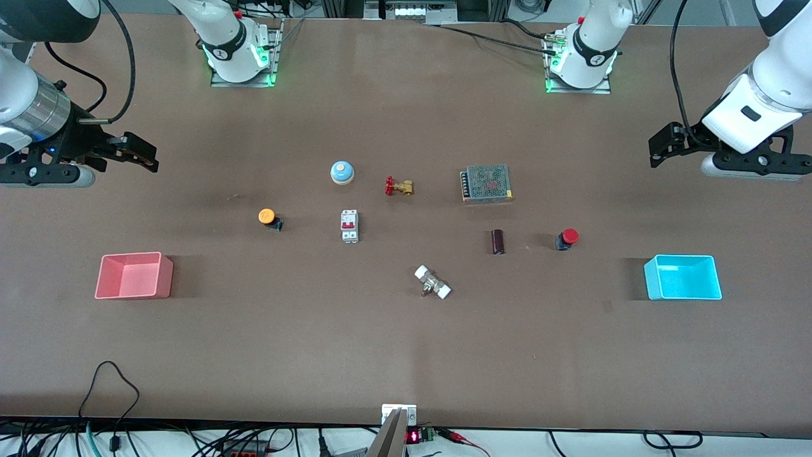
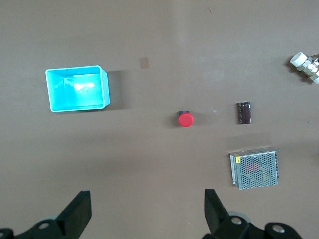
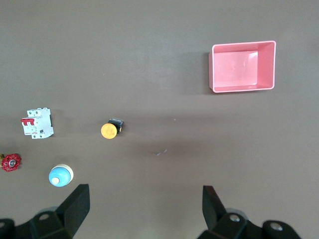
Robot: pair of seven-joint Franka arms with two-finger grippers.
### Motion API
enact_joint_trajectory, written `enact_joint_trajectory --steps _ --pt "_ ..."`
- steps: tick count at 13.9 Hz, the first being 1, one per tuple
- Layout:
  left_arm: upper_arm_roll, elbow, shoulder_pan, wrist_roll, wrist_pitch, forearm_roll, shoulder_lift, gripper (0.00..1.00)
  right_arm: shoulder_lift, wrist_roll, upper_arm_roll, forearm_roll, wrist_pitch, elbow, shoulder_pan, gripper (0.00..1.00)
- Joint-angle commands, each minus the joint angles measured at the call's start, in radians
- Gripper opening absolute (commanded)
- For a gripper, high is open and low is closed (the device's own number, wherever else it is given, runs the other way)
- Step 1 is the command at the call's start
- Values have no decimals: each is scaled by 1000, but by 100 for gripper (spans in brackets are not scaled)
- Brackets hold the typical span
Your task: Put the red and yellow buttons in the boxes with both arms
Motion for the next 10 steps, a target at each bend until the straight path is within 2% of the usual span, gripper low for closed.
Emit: enact_joint_trajectory --steps 1,7,10 --pt "-9 -6 -3 6 0 19 -9 100 15 -14 -1 11 -23 32 -5 100" --pt "-9 -6 -1 6 -3 19 -9 100 30 0 -3 14 -24 30 -2 100" --pt "-11 -6 -1 6 -3 19 -7 100 94 -11 0 13 -24 23 9 100"
